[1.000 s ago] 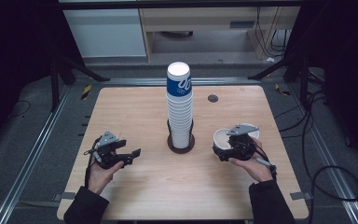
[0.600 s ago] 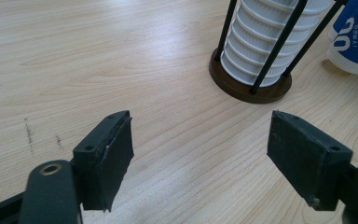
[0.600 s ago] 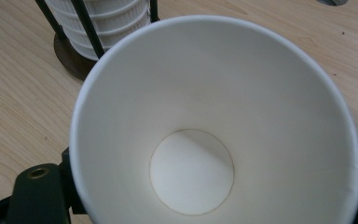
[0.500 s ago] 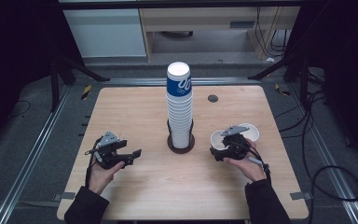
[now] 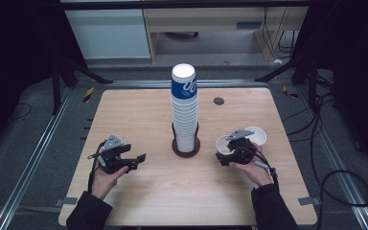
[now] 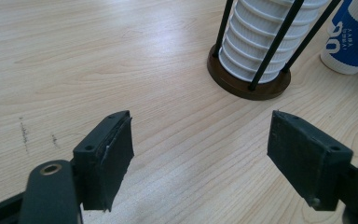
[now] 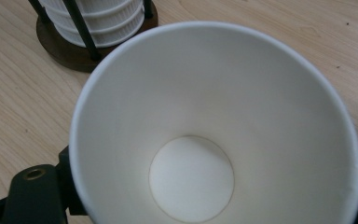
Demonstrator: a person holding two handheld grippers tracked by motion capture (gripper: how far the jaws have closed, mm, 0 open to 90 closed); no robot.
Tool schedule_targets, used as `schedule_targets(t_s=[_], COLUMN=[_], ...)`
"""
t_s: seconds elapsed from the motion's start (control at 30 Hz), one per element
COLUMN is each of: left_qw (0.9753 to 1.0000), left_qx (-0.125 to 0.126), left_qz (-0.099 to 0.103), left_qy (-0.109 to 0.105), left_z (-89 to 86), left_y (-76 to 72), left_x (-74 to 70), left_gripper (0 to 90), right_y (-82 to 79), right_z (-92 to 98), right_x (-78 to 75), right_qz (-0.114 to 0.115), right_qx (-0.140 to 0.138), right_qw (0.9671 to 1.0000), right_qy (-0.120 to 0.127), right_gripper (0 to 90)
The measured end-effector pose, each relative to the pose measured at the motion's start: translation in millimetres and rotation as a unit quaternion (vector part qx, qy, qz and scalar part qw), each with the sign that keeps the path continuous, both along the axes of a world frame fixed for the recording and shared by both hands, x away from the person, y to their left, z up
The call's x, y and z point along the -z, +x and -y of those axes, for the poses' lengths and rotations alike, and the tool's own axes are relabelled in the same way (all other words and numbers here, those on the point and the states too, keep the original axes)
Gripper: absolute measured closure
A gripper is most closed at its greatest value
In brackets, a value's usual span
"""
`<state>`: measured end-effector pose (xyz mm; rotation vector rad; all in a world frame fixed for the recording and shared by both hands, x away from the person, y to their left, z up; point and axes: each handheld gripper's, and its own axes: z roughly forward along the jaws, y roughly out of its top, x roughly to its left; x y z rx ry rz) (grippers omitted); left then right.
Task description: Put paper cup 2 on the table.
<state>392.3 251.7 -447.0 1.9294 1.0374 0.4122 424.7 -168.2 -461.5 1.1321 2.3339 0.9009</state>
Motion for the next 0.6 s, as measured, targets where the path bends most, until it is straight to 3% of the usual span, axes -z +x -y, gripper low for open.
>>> schedule_targets(t_s=[0.2,0.3,0.6], left_qw=[1.0000,1.0000,1.0000], left_qx=[0.000,0.000,0.001], left_qz=[0.000,0.000,0.000], left_qy=[0.000,-0.001,-0.001], left_z=[0.0,-0.5,-0.2], left_y=[-0.1,-0.2,-0.3], left_x=[-0.1,-0.5,-0.4], left_gripper=[21.8,21.9,21.8], right_y=[-1.4,-1.1,-6.4], right_z=[-1.8,-1.4,4.5], right_x=[4.5,4.3,-15.0], right_qz=[0.013,0.012,0.056], right_qx=[-0.006,-0.007,-0.008], right_qw=[0.9998,0.9999,0.9979], right_qy=[-0.011,-0.003,0.032], right_gripper=[15.1,13.5,8.4])
